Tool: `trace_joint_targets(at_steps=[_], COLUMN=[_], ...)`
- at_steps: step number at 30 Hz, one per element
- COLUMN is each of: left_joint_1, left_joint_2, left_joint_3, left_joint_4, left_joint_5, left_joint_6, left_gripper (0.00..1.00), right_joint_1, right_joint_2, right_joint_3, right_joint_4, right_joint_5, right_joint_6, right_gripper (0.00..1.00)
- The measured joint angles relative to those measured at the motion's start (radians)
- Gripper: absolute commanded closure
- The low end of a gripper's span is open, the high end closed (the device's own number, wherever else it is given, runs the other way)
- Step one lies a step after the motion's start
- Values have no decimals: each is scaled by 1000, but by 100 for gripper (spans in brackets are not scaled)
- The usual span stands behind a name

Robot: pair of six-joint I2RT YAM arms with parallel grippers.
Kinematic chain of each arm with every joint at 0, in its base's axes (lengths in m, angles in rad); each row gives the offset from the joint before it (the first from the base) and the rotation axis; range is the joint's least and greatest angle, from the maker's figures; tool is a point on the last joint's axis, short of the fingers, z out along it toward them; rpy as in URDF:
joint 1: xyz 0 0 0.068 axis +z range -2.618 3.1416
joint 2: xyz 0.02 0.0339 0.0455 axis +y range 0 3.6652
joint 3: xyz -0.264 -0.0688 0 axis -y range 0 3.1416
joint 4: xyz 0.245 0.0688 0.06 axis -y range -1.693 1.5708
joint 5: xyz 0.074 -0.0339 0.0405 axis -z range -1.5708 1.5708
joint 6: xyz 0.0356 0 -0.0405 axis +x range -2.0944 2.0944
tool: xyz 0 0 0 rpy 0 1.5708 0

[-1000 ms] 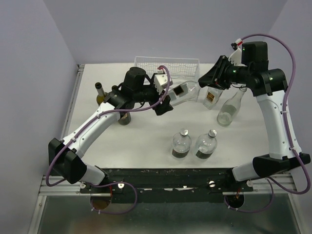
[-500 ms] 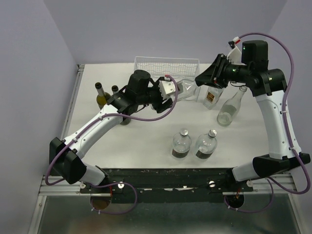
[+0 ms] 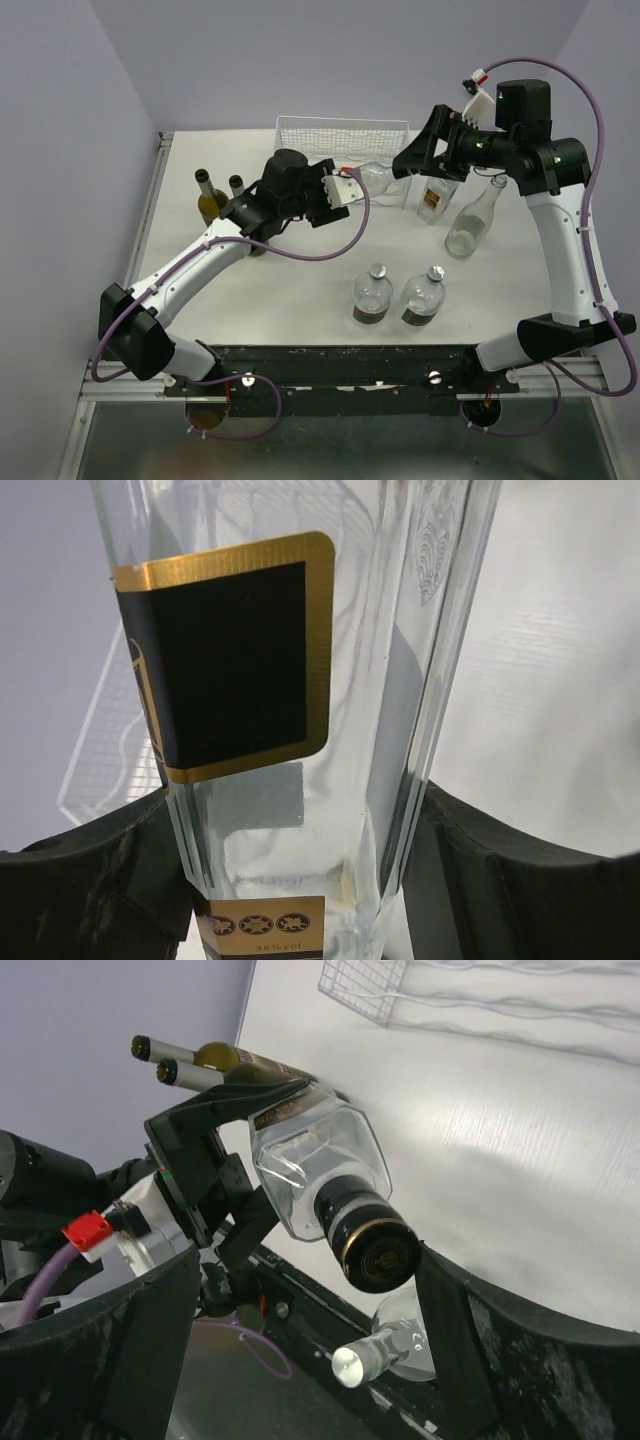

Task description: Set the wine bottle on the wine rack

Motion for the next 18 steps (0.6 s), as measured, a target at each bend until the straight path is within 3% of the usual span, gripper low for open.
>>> trace_joint_targets(at_steps=[12, 18], left_joint_1=[-25, -25], left_joint_2=[-50, -50], left_joint_3=[-126, -132], left_joint_4=[203, 287], left_joint_5=[-115, -98], left_joint_6=[482, 636], left_gripper=[100, 100], right_joint_1=[0, 1], right_joint_2=[14, 10], right_joint_3=[225, 206], right_joint_4=[-63, -113], right_joint_5=[11, 25], right_joint_6=[-172, -291], right_gripper=[5, 6])
